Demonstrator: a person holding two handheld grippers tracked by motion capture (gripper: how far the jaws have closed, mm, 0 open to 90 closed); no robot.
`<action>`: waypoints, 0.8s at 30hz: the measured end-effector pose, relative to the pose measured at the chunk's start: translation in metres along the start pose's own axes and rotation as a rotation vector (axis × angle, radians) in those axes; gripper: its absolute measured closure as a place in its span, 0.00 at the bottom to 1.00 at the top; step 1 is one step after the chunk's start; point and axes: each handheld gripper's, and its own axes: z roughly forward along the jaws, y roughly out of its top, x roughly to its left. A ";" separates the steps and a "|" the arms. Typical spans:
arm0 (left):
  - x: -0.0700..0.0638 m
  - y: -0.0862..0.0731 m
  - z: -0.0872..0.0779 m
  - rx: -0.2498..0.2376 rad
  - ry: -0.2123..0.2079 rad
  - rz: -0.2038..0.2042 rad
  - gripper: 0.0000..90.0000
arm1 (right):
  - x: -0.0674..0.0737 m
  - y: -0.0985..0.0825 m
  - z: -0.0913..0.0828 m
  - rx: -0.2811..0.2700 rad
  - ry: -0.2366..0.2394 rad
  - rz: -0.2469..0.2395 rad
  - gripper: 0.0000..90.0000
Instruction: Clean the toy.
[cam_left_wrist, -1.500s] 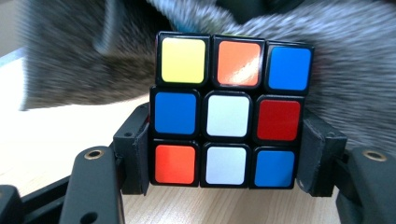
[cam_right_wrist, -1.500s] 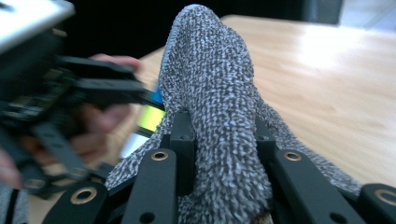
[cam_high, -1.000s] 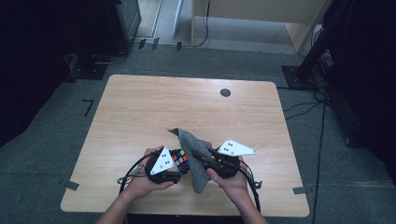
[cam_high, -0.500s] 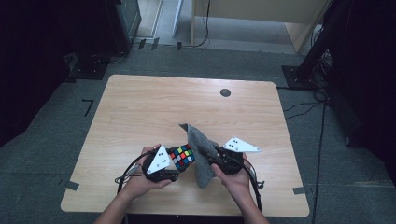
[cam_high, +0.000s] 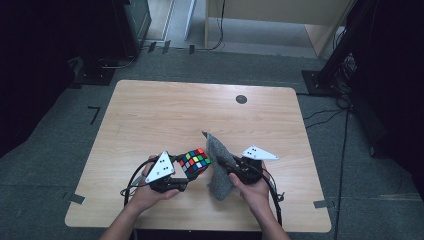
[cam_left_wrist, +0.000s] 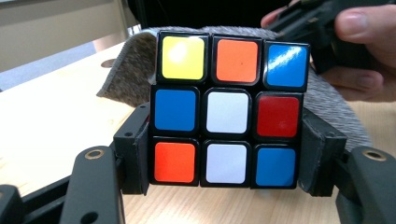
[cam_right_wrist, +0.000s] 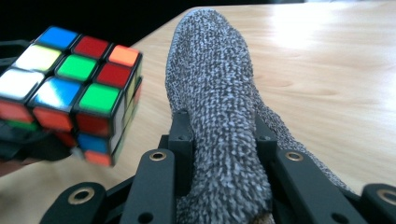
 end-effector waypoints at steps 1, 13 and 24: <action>0.001 0.000 0.000 0.004 0.005 0.000 0.38 | 0.000 0.000 0.002 0.004 0.037 0.004 0.78; 0.005 -0.001 -0.002 0.014 0.003 -0.012 0.38 | 0.014 -0.003 0.006 -0.009 0.194 -0.082 0.82; 0.007 -0.002 -0.002 0.032 0.018 -0.015 0.38 | 0.022 -0.004 0.004 -0.010 0.184 -0.181 0.83</action>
